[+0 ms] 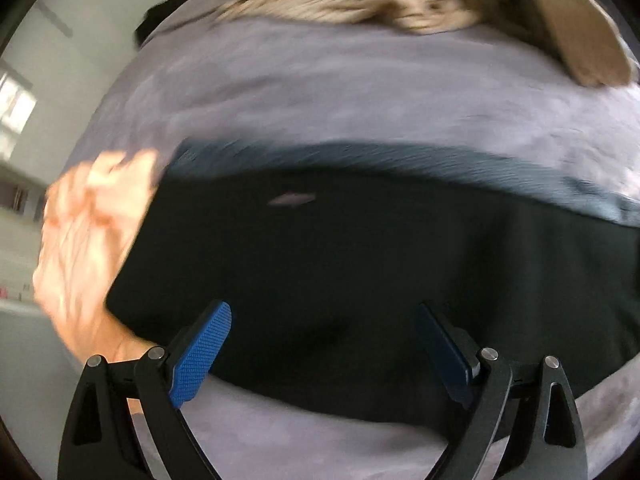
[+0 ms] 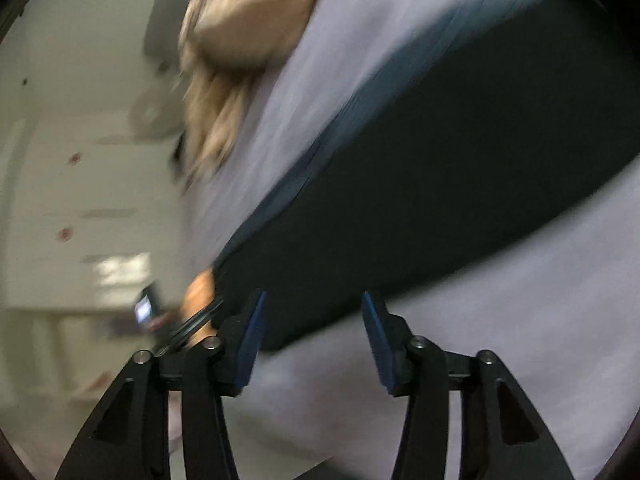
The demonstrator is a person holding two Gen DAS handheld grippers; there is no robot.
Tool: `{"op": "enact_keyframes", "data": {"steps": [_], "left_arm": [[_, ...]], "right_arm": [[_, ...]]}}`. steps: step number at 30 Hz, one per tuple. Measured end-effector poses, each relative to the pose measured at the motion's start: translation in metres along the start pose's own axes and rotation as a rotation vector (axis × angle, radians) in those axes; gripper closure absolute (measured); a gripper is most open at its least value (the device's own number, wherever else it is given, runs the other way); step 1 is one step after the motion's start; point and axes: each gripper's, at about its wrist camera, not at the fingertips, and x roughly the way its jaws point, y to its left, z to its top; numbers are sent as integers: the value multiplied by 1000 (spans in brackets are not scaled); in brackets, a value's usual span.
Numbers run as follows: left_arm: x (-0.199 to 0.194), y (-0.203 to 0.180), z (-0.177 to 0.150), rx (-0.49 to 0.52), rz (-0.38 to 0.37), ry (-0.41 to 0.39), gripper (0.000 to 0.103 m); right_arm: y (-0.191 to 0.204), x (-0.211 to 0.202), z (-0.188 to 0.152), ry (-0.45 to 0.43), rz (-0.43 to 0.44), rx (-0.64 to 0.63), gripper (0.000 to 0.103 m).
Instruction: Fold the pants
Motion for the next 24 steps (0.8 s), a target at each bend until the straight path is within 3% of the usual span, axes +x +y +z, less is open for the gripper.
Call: {"op": "enact_keyframes", "data": {"steps": [2, 4, 6, 8, 12, 15, 17, 20, 22, 23, 24], "left_arm": [[7, 26, -1, -16, 7, -11, 8], [18, 49, 7, -18, 15, -19, 8], [35, 69, 7, 0, 39, -24, 8], [52, 81, 3, 16, 11, 6, 5], [68, 98, -1, 2, -92, 29, 0], [68, 97, 0, 31, -101, 18, 0], [70, 98, 2, 46, -104, 14, 0], [71, 103, 1, 33, -103, 6, 0], [79, 108, 5, 12, -98, 14, 0], [78, 109, 5, 4, -95, 18, 0], [74, 109, 4, 3, -82, 15, 0]], "right_arm": [[10, 63, -29, 108, 66, 36, 45], [18, 111, -45, 152, 72, 74, 45], [22, 146, -56, 160, 98, 113, 45], [28, 170, -60, 139, 66, 109, 45], [20, 187, -62, 112, 59, 163, 45], [19, 193, -61, 77, 63, 216, 47], [27, 185, -53, 65, 19, 216, 87], [51, 173, -43, 57, -4, 103, 88], [49, 175, -46, 91, -115, 48, 86], [43, 177, -48, 112, -184, 54, 82], [33, 176, -50, 128, -201, 93, 82]]}}
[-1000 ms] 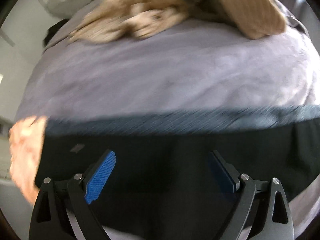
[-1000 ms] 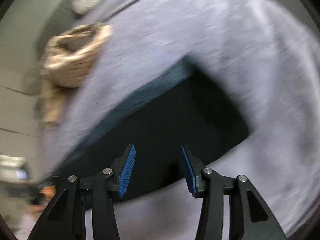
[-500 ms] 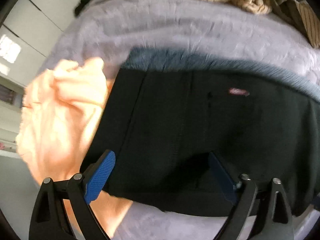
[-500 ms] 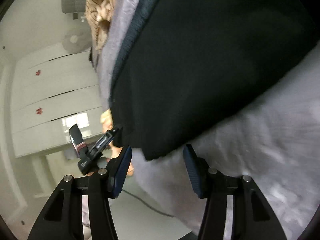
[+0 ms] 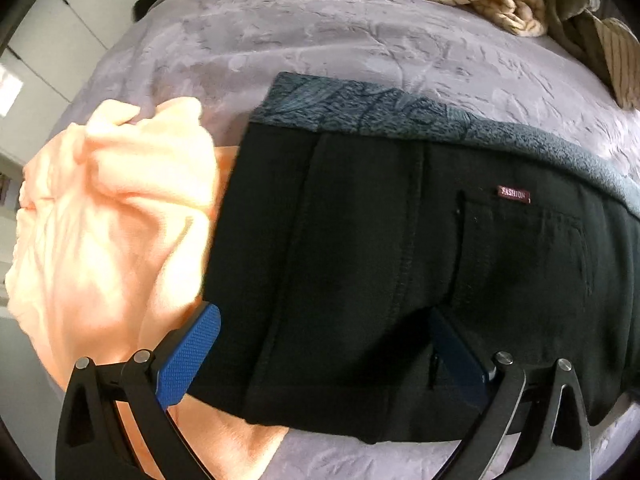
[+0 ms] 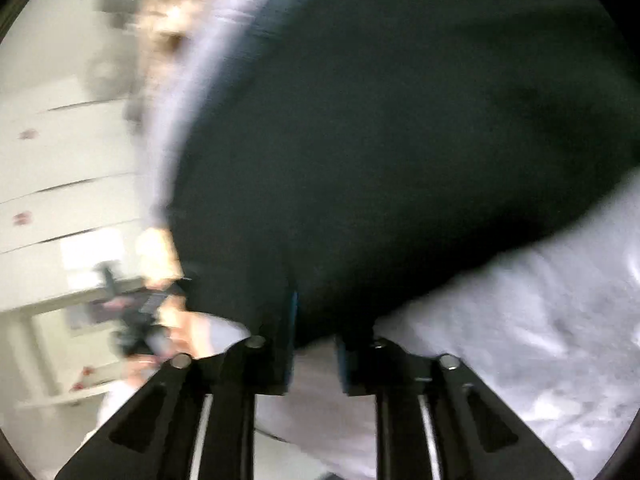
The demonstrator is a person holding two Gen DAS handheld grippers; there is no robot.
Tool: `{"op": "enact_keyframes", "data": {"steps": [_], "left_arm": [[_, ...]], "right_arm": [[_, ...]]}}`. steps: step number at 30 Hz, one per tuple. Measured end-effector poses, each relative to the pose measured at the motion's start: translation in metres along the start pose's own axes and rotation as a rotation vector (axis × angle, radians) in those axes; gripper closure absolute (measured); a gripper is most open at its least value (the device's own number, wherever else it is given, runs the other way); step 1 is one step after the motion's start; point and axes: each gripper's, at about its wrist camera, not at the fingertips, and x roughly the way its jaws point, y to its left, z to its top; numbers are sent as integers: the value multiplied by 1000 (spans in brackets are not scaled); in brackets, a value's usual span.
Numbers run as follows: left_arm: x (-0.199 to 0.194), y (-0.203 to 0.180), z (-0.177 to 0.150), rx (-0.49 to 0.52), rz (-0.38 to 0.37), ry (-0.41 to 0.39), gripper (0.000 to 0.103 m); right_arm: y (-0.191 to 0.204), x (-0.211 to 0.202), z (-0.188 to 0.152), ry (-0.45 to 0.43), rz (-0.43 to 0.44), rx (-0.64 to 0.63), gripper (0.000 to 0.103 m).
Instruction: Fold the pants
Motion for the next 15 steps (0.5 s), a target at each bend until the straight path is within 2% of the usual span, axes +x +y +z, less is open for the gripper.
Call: {"op": "enact_keyframes", "data": {"steps": [2, 6, 8, 10, 11, 13, 14, 15], "left_arm": [[-13, 1, -1, 11, 36, -23, 0], [-34, 9, 6, -17, -30, -101, 0], [-34, 8, 16, -42, -47, -121, 0], [-30, 3, 26, -69, -60, -133, 0], [-28, 1, 32, -69, -57, -136, 0], [-24, -5, 35, -57, -21, -142, 0], [-17, -6, 35, -40, 4, -138, 0], [-6, -4, 32, -14, 24, -116, 0]], "right_arm": [[1, -9, 1, 13, 24, 28, 75], [58, -37, 6, -15, -47, -230, 73], [100, -29, 24, -34, -105, -349, 73], [126, -10, 41, -38, -168, -431, 72], [144, 6, 53, -31, -178, -481, 72], [155, 19, 60, 20, -192, -505, 72], [166, 29, 60, 78, -248, -528, 72], [163, 28, 49, 99, -276, -557, 72]]}}
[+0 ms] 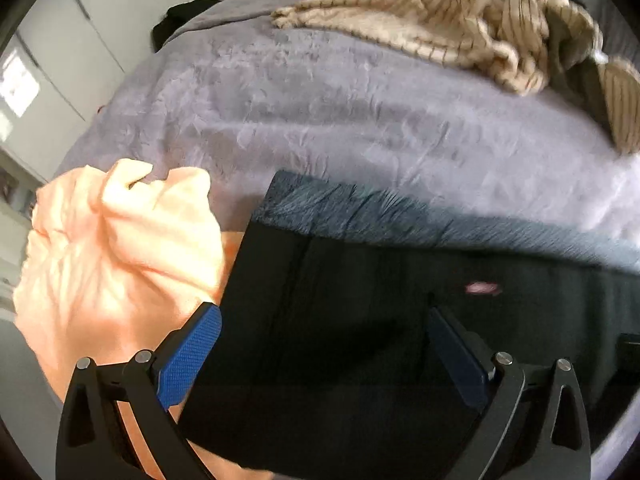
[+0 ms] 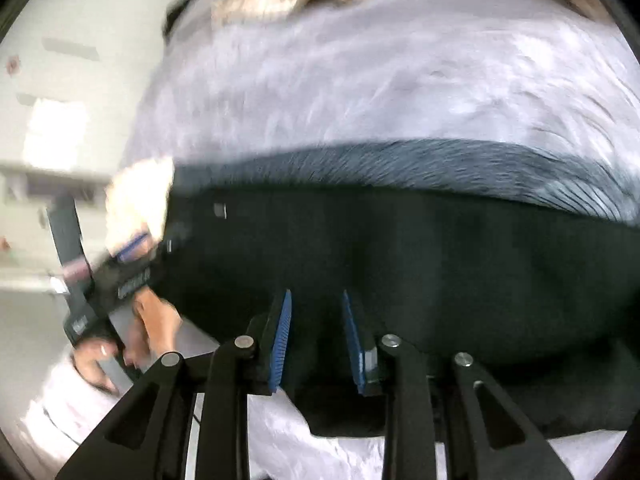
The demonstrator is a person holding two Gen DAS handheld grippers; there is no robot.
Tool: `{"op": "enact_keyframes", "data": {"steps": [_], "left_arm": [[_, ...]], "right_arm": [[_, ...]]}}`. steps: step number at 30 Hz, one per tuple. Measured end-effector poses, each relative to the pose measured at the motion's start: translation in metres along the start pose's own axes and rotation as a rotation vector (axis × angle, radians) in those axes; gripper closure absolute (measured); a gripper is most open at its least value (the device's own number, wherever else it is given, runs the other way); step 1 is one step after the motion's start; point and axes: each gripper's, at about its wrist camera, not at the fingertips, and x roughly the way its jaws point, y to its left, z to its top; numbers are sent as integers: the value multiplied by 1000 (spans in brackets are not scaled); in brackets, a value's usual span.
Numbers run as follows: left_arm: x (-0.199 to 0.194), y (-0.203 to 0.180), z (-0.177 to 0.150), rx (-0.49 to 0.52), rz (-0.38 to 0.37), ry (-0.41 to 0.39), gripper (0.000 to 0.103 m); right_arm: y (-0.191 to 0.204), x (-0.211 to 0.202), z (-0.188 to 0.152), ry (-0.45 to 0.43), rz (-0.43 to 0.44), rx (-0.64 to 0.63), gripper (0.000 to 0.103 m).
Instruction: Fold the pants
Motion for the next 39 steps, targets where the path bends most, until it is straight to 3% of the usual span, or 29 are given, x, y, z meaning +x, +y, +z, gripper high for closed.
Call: {"op": "enact_keyframes", "data": {"steps": [1, 3, 5, 6, 8, 9, 12, 16, 19, 22, 25, 28, 29, 31, 35, 37, 39], "left_arm": [[6, 2, -3, 11, 6, 17, 0], [18, 20, -14, -24, -70, 17, 0], [19, 30, -15, -42, -115, 30, 0], [21, 31, -14, -40, -123, 37, 0], [24, 28, -12, -25, -114, 35, 0], [25, 26, -12, -21, -107, 33, 0], [27, 26, -12, -25, -106, 32, 0], [23, 27, -7, -29, -90, 61, 0], [3, 20, -5, -21, -40, 53, 0], [-24, 3, -6, -23, -63, 4, 0], [-37, -22, -14, -16, -65, -18, 0], [-45, -41, -19, 8, -6, -9, 0], [-58, -42, -20, 5, 10, -47, 0], [-74, -39, -18, -7, -10, -75, 0], [-64, -46, -13, -45, -71, 9, 0], [-38, -68, -21, -31, -103, 91, 0], [-15, -88, -32, 14, -65, 155, 0]], "right_arm": [[5, -1, -5, 6, -31, -39, 72], [-1, 0, -19, 34, -99, -76, 63], [-31, 0, -35, 55, -150, 4, 61], [-53, -7, -48, 41, -90, 104, 61], [-91, -24, -82, -33, 118, 300, 60], [-102, -28, -94, -59, 160, 352, 60], [-130, -40, -125, -134, 210, 478, 59], [-145, -50, -132, -213, 280, 576, 59], [-154, -71, -138, -274, 268, 579, 59], [-178, -104, -148, -379, 194, 615, 59], [-231, -145, -167, -482, 105, 727, 58], [-286, -181, -191, -556, 27, 823, 55], [-308, -194, -202, -579, -2, 863, 55], [-328, -207, -215, -615, 0, 918, 54], [-372, -217, -231, -653, -17, 1003, 51], [-385, -213, -232, -667, 7, 1040, 51], [-398, -207, -233, -685, 52, 1067, 51]]}}
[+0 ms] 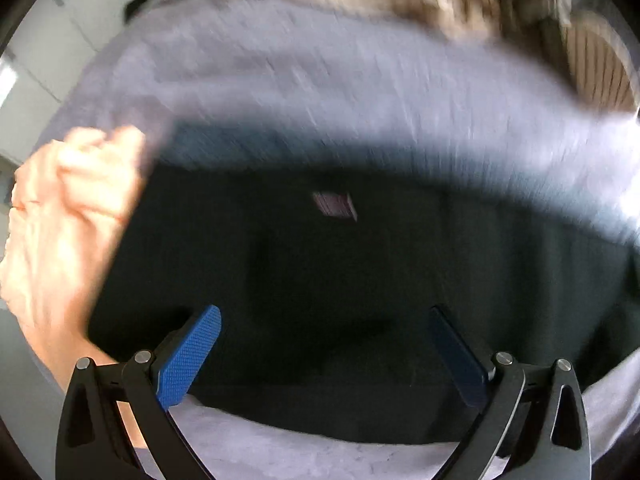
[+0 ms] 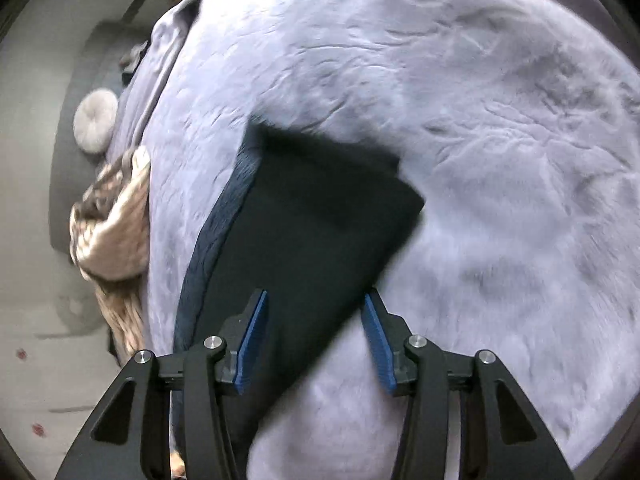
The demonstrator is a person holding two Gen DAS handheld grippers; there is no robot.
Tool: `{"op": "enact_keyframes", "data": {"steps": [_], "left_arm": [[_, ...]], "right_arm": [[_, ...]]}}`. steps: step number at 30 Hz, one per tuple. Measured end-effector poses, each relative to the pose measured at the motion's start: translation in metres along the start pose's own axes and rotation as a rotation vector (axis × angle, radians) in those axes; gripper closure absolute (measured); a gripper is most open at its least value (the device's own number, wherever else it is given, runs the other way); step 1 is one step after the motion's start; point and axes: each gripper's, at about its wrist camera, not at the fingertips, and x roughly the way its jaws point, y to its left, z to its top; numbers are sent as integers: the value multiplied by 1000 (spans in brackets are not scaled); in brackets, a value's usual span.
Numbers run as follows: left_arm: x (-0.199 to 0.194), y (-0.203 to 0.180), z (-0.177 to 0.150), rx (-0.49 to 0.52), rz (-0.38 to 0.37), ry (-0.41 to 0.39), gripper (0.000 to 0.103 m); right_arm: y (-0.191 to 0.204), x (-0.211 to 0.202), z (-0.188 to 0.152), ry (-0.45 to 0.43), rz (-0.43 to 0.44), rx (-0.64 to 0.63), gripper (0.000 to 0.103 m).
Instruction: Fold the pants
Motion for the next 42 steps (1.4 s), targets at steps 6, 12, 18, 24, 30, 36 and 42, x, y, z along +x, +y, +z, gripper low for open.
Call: {"op": "enact_keyframes", "data": {"steps": [6, 12, 18, 24, 30, 36, 42], "left_arm": [[14, -16, -10, 19, 41, 4, 0], [13, -20, -6, 33, 69, 21, 0], [14, -24, -3, 21, 71, 20, 0], [15, -25, -3, 18, 78, 30, 0], [17, -19, -3, 22, 65, 34, 0], [18, -19, -3, 30, 64, 24, 0], [16, -20, -6, 33, 75, 28, 0]], "right_arm": [[27, -9, 18, -20, 43, -125, 94], [28, -3, 42, 7, -22, -184, 86], [-11, -3, 20, 44, 77, -48, 72], [-13, 26, 29, 60, 164, -12, 60], [8, 28, 37, 51, 111, -40, 89], [38, -13, 28, -5, 109, -249, 91], [-3, 20, 27, 22, -31, -163, 81]]}}
